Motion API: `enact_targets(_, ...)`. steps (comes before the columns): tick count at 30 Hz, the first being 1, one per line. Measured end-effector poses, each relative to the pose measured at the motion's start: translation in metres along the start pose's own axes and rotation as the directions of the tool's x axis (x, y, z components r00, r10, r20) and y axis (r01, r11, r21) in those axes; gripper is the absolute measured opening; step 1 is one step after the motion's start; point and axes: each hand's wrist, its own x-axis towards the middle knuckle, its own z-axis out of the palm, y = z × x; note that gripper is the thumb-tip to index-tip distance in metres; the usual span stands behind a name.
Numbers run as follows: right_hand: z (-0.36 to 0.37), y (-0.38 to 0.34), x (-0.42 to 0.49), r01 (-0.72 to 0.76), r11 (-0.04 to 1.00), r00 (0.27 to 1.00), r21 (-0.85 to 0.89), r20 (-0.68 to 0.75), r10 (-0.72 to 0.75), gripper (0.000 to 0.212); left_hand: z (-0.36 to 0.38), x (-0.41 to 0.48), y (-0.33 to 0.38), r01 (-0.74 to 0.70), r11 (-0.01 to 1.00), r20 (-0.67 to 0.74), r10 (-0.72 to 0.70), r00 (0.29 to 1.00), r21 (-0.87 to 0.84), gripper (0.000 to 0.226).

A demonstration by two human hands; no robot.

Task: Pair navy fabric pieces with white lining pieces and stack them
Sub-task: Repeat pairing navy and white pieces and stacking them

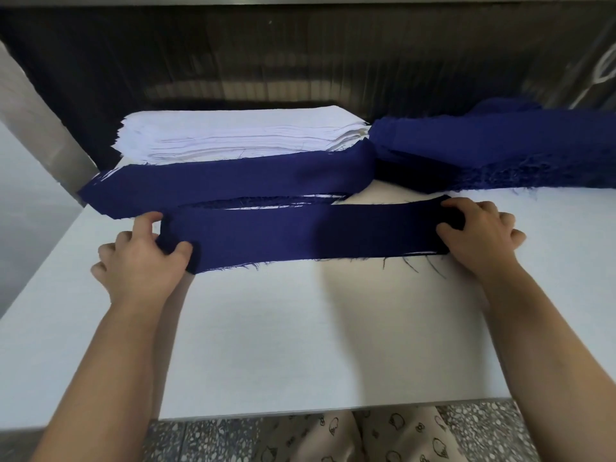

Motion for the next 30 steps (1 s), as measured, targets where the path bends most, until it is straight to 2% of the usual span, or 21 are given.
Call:
enact_targets(4,0.000,0.000,-0.002,0.111,0.984,0.994,0.137,-0.027,-0.108,0.042,0.000,-0.002,0.000,-0.023,1.000,-0.003,0.023,1.000,-0.010,0.047)
enact_targets(8,-0.001,0.000,-0.005,0.196,0.942,0.977,0.272,-0.137,-0.163,0.049,-0.003,-0.004,0.000,-0.088,0.988,-0.018,0.086,0.996,-0.124,0.044)
enact_targets(11,0.000,0.001,-0.004,0.239,0.940,0.965,0.244,-0.170,-0.201,0.056,-0.005,-0.010,0.003,-0.146,0.962,-0.019,0.145,0.989,-0.229,0.039)
enact_targets(14,0.000,0.002,-0.002,0.281,0.930,0.953,0.236,-0.182,-0.242,0.048,-0.007,-0.012,0.006,-0.154,0.933,0.031,0.174,0.984,-0.326,0.038)
enact_targets(17,-0.001,0.001,-0.003,0.322,0.915,0.938,0.244,-0.215,-0.272,0.040,-0.006,-0.011,0.005,-0.164,0.928,0.070,0.198,0.978,-0.333,0.022)
enact_targets(21,-0.003,0.001,-0.006,0.337,0.903,0.923,0.268,-0.284,-0.260,0.048,-0.004,-0.012,0.006,-0.168,0.931,0.080,0.205,0.976,-0.325,0.011)
enact_targets(25,-0.006,0.001,-0.008,0.296,0.913,0.939,0.280,-0.258,-0.226,0.058,-0.003,-0.011,0.007,-0.154,0.933,0.074,0.187,0.979,-0.325,0.010)
enact_targets(28,-0.005,-0.001,-0.008,0.377,0.894,0.923,0.241,-0.184,-0.339,0.059,-0.002,-0.011,0.007,-0.160,0.934,0.057,0.187,0.981,-0.320,0.012)
enact_targets(30,-0.003,-0.001,-0.007,0.421,0.884,0.907,0.203,-0.073,-0.415,0.056,-0.002,-0.011,0.008,-0.162,0.931,0.041,0.185,0.982,-0.327,0.015)
